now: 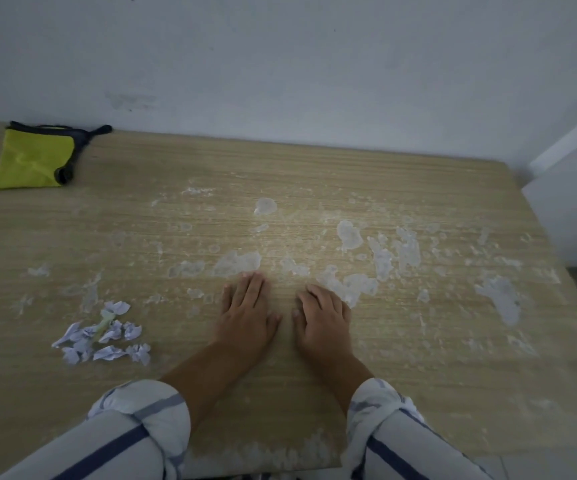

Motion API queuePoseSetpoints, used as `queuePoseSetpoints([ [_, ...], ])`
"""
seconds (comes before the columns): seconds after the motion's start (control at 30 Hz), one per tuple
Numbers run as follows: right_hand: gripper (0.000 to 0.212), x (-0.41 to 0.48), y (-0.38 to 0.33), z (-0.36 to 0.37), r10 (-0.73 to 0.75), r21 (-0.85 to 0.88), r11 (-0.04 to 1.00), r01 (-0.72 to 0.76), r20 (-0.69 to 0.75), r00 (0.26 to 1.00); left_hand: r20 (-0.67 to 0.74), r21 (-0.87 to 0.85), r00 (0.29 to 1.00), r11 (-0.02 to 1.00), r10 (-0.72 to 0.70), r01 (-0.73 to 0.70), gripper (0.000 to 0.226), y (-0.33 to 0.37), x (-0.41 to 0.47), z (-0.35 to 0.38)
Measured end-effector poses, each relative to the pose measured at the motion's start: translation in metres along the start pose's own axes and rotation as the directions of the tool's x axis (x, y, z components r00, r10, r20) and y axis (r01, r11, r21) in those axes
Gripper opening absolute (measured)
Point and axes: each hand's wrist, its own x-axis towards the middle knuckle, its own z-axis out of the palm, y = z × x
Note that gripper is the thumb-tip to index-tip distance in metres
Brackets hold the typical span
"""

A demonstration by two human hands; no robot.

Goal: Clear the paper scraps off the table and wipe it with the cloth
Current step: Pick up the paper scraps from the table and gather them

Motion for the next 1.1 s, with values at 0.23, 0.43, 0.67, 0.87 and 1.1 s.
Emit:
queuePoseSetpoints([
  [0.23, 0.048, -0.003, 0.029, -0.01, 0.103, 0.012, 0.995, -0.102, -0.025, 0.994, -0.006, -0.004, 1.0, 1.0, 0.019, -0.019, 0.089, 0.021, 0.011, 0.002],
  [0.43, 0.055, -0.005, 0.045, -0.018, 0.175, 0.044, 0.984, -0.174, -0.025, 0.984, -0.015, -0.008, 0.997, 0.997, 0.074, -0.075, 0.086, 0.033, 0.015, 0.004],
  [0.67, 0.041, -0.009, 0.053, -0.021, 0.149, 0.083, 0.986, -0.147, -0.023, 0.989, -0.003, 0.005, 0.99, 0.99, 0.138, -0.138, 0.079, 0.041, 0.017, 0.005],
  [0.87, 0.047, -0.011, 0.058, -0.023, 0.147, 0.097, 0.985, -0.144, -0.019, 0.989, 0.005, 0.022, 0.968, 0.968, 0.251, -0.251, 0.07, 0.046, 0.02, 0.006],
  [1.1, 0.045, -0.011, 0.061, -0.024, 0.14, 0.072, 0.988, -0.136, -0.051, 0.989, -0.017, -0.026, 0.997, 0.997, 0.077, -0.078, 0.075, 0.055, 0.029, 0.007],
])
